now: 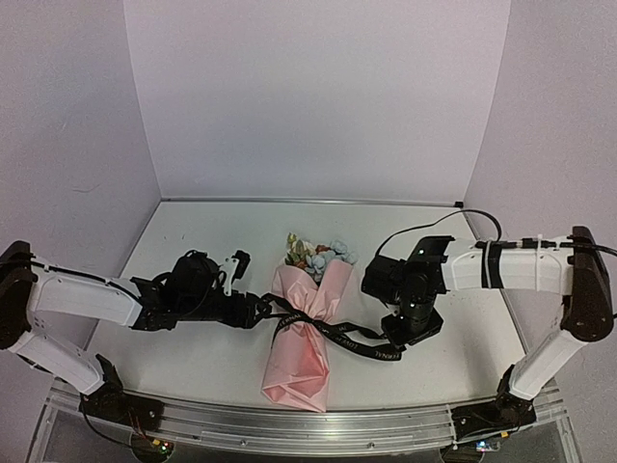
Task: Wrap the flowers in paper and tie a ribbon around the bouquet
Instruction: Tie the half-tied ribbon around the folded bouquet, then reset both arms
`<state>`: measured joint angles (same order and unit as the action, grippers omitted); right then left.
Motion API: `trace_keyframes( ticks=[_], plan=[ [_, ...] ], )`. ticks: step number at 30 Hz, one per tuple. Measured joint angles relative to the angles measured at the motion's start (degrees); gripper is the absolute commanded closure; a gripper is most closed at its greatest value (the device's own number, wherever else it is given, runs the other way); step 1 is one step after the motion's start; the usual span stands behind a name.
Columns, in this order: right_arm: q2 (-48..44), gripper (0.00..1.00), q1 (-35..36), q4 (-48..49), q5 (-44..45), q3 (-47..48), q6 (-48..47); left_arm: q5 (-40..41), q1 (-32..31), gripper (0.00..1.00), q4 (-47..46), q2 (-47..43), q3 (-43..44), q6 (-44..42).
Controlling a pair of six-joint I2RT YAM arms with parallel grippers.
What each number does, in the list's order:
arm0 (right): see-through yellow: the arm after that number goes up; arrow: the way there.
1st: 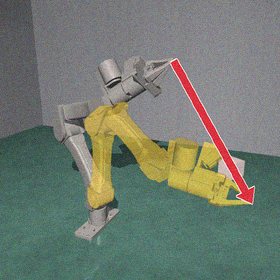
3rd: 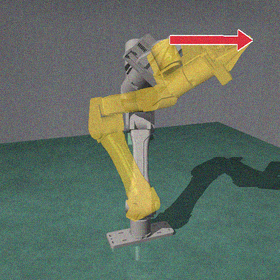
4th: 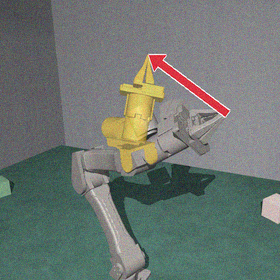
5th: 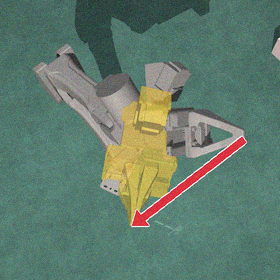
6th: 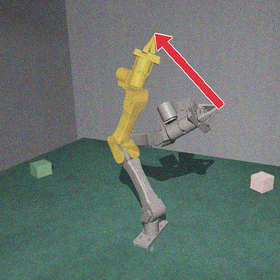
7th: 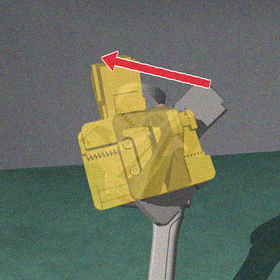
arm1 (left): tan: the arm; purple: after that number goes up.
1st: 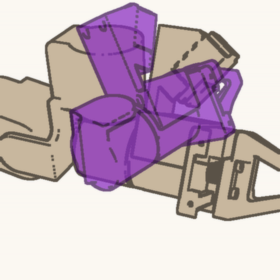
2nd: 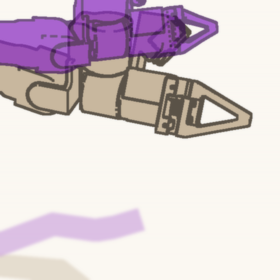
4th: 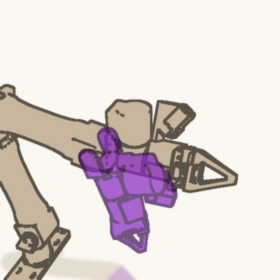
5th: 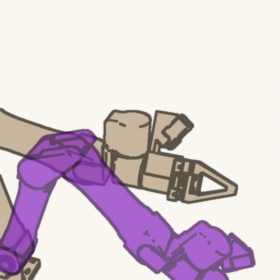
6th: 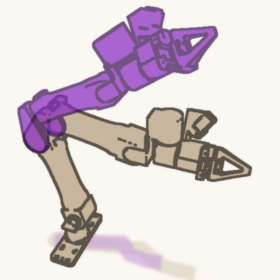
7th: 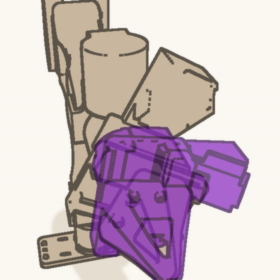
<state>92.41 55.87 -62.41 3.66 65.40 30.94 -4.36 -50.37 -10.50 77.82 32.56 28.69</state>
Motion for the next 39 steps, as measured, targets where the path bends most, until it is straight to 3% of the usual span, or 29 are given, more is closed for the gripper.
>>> trace_keyframes(
  ticks=[2,5,8,17,26,39],
  plan=[
    [-2.3,0.29,-0.7,0.0,0.9,-0.9,0.2,0.2,0.8,0.15,0.6,-0.8,0.5,0.3],
    [-5.9,0.15,-2.2,0.2,1.8,-1.5,-0.2,0.7,2.5,0.11,2.0,-2.6,1.4,0.6],
    [-9.6,0.11,-3.3,0.7,2.3,-1.7,-0.5,1.6,4.1,0.05,3.8,-5.4,3.0,0.8],
    [-18.8,0.02,-3.7,3.6,3.1,-4.6,-1.2,5.8,6.5,0.04,9.7,-12.7,8.3,-0.5],
    [-26.4,0.02,-3.8,10.8,1.9,-14.2,0.7,7.5,6.6,0.00,13.1,-15.5,9.0,-0.8],
    [-30.8,0.02,-10.2,12.3,1.5,-14.8,1.3,8.8,6.6,0.00,19.1,-18.0,12.5,-0.4]
  ],
)
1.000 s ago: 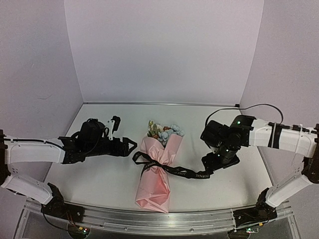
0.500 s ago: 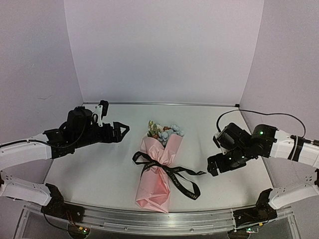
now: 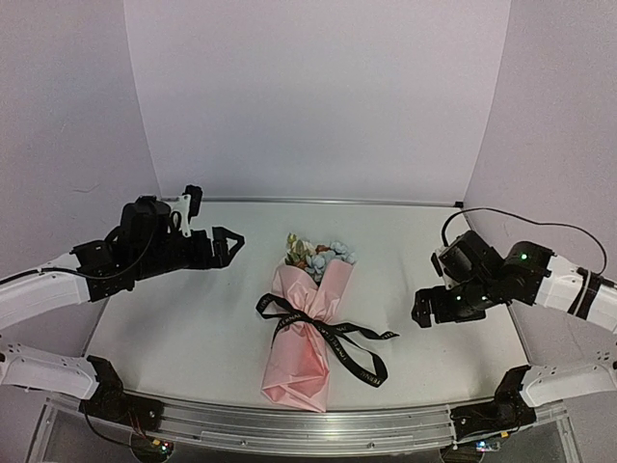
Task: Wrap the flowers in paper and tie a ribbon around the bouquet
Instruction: Reset both arms
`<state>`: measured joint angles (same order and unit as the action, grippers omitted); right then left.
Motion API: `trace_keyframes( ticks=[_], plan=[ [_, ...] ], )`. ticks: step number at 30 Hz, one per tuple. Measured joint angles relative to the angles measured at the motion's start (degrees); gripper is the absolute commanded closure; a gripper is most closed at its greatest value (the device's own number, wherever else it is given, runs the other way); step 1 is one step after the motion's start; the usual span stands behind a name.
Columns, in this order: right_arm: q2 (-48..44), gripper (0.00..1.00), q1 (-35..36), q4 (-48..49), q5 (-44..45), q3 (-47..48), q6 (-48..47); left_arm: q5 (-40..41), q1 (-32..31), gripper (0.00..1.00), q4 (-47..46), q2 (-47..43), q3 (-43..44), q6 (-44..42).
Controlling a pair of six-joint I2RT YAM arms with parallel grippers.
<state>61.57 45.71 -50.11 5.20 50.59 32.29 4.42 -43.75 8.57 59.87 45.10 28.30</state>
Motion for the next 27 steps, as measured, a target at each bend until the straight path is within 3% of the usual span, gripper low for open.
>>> trace_keyframes(
  ticks=[13,27],
  plan=[
    [-4.6,0.02,-1.4,-0.3,-0.2,0.0,0.1,7.4,0.1,0.00,6.9,-1.7,5.4,1.3],
    [-5.1,0.02,-1.4,-2.0,-0.1,0.0,0.0,8.9,0.1,0.00,9.1,-0.8,8.2,1.5]
  ],
)
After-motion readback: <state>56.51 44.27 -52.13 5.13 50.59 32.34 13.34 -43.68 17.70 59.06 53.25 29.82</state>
